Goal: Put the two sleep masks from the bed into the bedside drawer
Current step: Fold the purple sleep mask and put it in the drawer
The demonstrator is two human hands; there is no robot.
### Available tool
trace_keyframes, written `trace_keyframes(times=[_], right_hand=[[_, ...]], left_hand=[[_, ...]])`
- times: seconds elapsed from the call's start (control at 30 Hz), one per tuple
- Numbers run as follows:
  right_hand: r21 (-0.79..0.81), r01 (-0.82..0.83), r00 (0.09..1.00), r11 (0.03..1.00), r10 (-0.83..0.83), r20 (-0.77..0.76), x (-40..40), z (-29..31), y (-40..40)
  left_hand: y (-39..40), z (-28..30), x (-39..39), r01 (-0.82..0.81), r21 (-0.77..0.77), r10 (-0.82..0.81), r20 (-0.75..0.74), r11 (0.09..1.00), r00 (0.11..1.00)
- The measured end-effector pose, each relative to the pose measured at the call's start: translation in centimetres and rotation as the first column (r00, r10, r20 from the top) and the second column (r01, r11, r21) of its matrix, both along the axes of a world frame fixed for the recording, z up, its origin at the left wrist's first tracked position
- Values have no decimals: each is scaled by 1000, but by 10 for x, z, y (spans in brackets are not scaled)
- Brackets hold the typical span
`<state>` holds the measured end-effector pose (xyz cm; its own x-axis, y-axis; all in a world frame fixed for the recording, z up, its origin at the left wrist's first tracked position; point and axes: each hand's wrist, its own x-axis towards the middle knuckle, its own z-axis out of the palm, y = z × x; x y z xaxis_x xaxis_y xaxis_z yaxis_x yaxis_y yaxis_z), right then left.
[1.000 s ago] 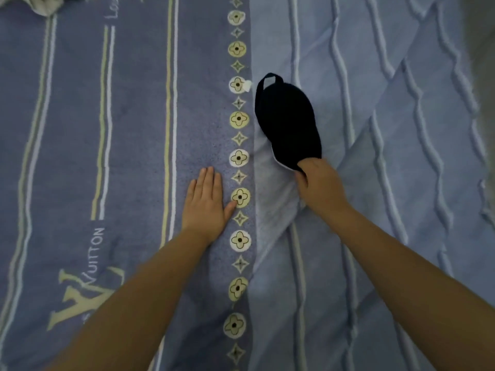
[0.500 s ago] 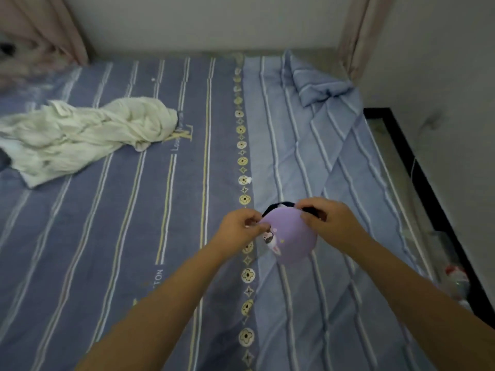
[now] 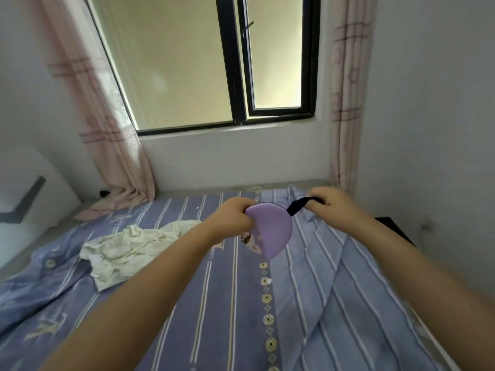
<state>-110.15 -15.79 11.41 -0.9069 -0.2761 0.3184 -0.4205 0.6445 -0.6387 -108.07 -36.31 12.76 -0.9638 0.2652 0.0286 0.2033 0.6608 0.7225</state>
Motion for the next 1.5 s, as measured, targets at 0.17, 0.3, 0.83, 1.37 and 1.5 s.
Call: trace_keyframes(times=[0.17, 0.3, 0.83, 1.37, 1.5], right_hand=[[-261, 45, 994, 964, -18, 106, 15, 36, -3], [-215, 11, 990, 977, 20, 139, 24, 47, -7], [-332, -3, 996, 943, 32, 81, 32, 29, -23], [-190, -153, 975, 970, 179, 130, 35, 61, 21], [-832, -426, 698, 355, 714, -53, 49, 56, 25]], left_hand=[[12, 26, 22, -47, 266, 64, -57, 963, 996], [15, 30, 30, -22, 231, 31, -36, 973, 999], [10, 21, 40, -1, 354, 119, -312, 935, 943], [-29, 35, 13, -204, 345, 302, -259, 916, 918], [-36, 23, 6, -296, -22, 252, -463, 955, 850]])
